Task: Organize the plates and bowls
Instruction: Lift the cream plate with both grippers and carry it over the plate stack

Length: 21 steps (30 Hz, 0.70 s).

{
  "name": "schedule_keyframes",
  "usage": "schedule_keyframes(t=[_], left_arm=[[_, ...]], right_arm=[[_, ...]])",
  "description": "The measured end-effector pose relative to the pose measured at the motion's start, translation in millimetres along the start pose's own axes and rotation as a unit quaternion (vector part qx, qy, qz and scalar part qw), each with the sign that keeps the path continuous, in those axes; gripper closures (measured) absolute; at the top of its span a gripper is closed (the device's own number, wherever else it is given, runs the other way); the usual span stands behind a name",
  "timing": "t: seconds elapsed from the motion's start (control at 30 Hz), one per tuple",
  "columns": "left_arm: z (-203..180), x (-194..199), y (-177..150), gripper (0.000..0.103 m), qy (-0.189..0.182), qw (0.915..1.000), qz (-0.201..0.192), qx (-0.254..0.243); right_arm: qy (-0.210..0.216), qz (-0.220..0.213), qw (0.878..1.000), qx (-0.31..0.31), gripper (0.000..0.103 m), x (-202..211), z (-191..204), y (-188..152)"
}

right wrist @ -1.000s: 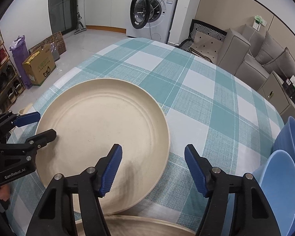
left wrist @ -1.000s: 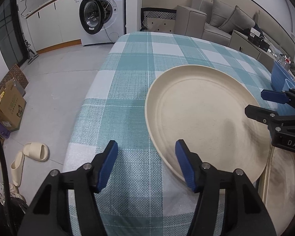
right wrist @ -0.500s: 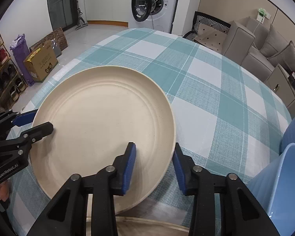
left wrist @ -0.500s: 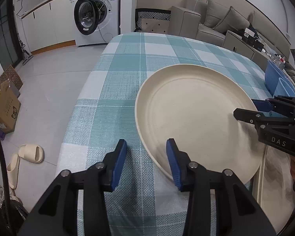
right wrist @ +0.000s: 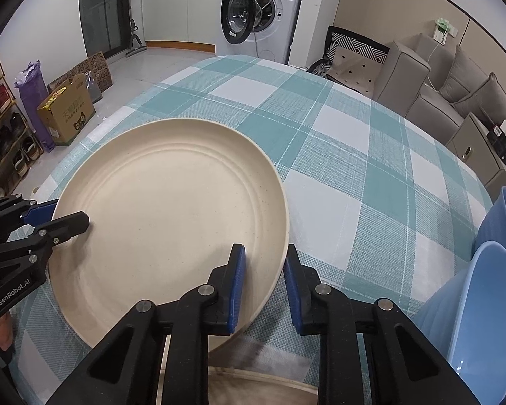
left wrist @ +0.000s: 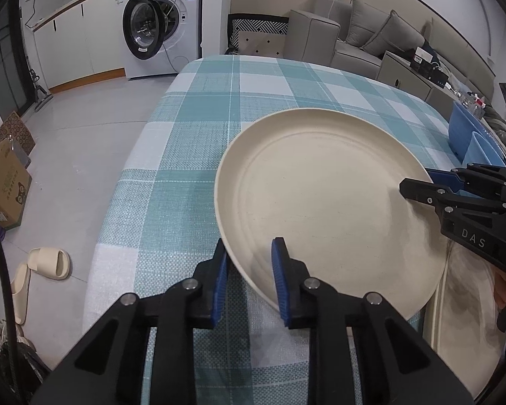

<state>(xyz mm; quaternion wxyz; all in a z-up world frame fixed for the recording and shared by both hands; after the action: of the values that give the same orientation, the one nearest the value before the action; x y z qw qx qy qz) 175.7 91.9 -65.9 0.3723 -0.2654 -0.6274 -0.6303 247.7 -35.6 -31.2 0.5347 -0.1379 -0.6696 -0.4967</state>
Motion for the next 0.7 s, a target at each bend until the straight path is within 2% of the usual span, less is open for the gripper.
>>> schedule_keyframes(t=[0.3,0.7], left_arm=[[-0.9,6.0,1.3,0.080,0.008,0.9999,-0.009,0.000],[2.4,30.7,7.8,0.080,0.015,0.9988,-0.046,0.006]], right_arm=[[-0.003,-0.012,1.000,0.003,0.080,8.9,3.1,0.9],[-0.011,-0.046,0.999,0.007,0.080,40.0,11.1,1.0]])
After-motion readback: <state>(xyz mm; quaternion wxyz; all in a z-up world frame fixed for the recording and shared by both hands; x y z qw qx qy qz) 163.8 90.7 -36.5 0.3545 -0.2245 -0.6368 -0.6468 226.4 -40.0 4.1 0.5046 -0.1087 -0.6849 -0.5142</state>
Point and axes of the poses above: each gripper's, at about its wrist camera, not at the fingertips, and x roughly against the way its jaws point, z to its left, y to its top, the point moved 2 cm from there along -x, roughly the way its jaws point, and after that the axes turned 13 degrees about y, right-handed, at the moved point
